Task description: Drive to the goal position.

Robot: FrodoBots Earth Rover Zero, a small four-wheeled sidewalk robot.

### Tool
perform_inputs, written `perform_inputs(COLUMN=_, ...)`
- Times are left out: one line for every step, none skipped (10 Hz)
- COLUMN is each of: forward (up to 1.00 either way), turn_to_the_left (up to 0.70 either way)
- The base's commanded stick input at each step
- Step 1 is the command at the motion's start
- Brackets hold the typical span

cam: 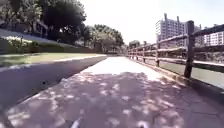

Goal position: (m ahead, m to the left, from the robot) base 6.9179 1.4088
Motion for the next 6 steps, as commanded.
perform_inputs(forward=1.00, turn_to_the_left=-0.40)
perform_inputs(forward=1.00, turn_to_the_left=-0.26)
perform_inputs(forward=1.00, turn_to_the_left=-0.05)
perform_inputs(forward=1.00, turn_to_the_left=0.00)
perform_inputs(forward=0.47, turn_to_the_left=0.00)
perform_inputs(forward=0.00, turn_to_the_left=0.00)
